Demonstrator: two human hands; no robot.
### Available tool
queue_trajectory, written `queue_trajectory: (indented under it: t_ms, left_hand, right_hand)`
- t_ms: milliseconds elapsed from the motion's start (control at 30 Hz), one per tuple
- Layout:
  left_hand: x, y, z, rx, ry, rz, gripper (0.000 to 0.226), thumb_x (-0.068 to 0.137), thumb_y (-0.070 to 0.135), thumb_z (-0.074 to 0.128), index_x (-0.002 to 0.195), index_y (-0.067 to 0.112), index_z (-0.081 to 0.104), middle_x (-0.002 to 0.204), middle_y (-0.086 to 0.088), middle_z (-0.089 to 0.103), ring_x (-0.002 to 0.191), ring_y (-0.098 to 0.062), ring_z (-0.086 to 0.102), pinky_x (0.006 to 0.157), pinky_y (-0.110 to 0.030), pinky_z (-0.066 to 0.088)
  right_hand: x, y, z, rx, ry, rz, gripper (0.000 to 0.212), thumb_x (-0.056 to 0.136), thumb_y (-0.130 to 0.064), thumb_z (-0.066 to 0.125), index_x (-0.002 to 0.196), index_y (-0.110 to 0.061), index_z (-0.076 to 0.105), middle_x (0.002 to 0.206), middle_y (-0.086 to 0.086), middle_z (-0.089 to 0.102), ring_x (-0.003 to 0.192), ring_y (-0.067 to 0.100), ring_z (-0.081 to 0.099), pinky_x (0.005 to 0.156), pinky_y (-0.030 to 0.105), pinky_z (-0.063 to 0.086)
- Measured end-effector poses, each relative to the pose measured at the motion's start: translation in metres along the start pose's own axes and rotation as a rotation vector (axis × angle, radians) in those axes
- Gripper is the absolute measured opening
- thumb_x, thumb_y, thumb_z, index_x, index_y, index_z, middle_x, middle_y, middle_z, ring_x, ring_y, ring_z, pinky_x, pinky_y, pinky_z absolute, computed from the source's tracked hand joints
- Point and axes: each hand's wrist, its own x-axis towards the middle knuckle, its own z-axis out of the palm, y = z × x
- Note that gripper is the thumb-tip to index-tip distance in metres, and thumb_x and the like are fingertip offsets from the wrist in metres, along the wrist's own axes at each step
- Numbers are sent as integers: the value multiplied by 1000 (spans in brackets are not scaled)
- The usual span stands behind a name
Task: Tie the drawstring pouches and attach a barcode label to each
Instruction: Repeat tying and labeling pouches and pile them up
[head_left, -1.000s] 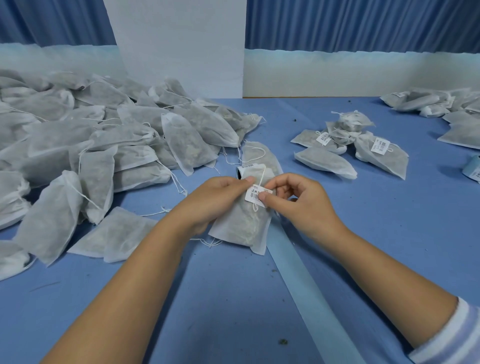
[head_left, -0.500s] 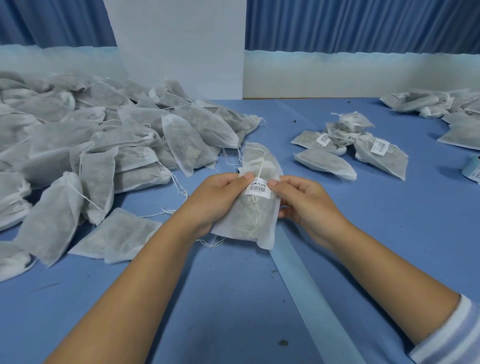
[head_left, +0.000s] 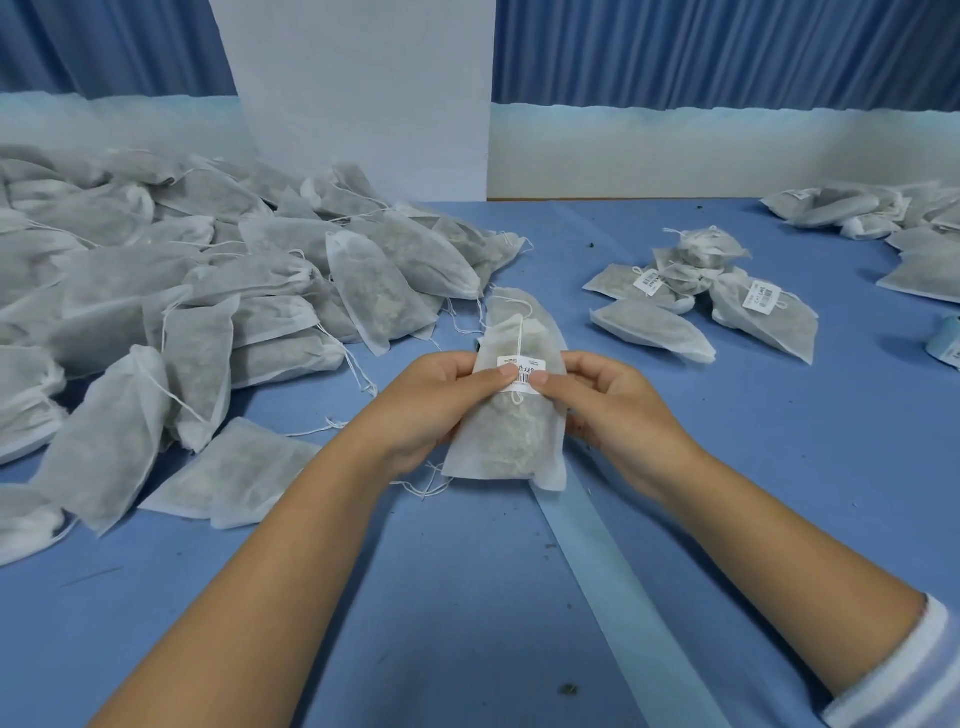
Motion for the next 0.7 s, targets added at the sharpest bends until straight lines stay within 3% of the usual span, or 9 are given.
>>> queue_trajectory:
  t_ms: [133, 233, 300, 400, 500, 600, 700]
  left_hand:
    - [7, -3, 0, -113, 130, 8, 20, 96, 27, 63, 97, 10, 73, 100, -11, 76, 89, -20, 72, 85, -36, 57]
    - [10, -2, -3, -226, 223, 17, 21, 97, 26, 61, 97, 8, 72, 100, -11, 76, 90, -20, 72, 88, -37, 57]
    - [11, -1, -4, -246, 257, 23, 21, 97, 26, 61, 98, 8, 72, 99, -10, 77, 90, -21, 73, 87, -36, 57]
    - [10, 0, -4, -211, 277, 33, 27, 96, 32, 62, 100, 7, 72, 101, -9, 77, 93, -22, 73, 85, -37, 59]
    - [11, 2, -9, -131, 348, 45, 32, 99, 40, 56, 95, 13, 72, 90, -1, 77, 78, -16, 73, 66, -28, 59]
    - [12, 4, -19, -166, 454, -9, 25, 100, 34, 55, 92, 13, 64, 90, -2, 73, 70, -15, 70, 55, -23, 56]
    - [13, 0, -27, -49, 546, 33, 15, 98, 18, 56, 85, 14, 63, 92, -3, 70, 61, -7, 67, 52, -19, 54]
  right_hand:
    - [0, 1, -2, -89, 14, -31, 38, 90, -22, 68, 125, -25, 53, 75, -6, 72, 61, 7, 65, 53, 17, 49]
    - [-4, 2, -2, -167, -104, -135, 50, 87, -21, 72, 125, -39, 44, 89, 6, 73, 69, 19, 67, 60, 30, 55]
    - [-4, 2, 0, -126, -135, -186, 40, 88, -13, 70, 117, -30, 50, 91, 9, 72, 70, 21, 67, 60, 32, 55]
    - [-2, 2, 0, -80, -118, -224, 14, 89, -3, 67, 94, -14, 61, 78, 0, 67, 68, 12, 59, 63, 26, 55]
    - [-1, 2, -2, -106, -46, -199, 11, 89, -1, 66, 87, -11, 67, 76, -5, 66, 67, 6, 59, 66, 20, 53]
    - [3, -2, -5, 45, 149, -247, 23, 92, 0, 61, 99, -19, 71, 95, -5, 71, 75, 8, 65, 77, 22, 54]
    - [6, -9, -12, 304, 223, -294, 40, 95, -3, 57, 117, -36, 63, 128, -5, 57, 114, 10, 62, 92, 28, 54]
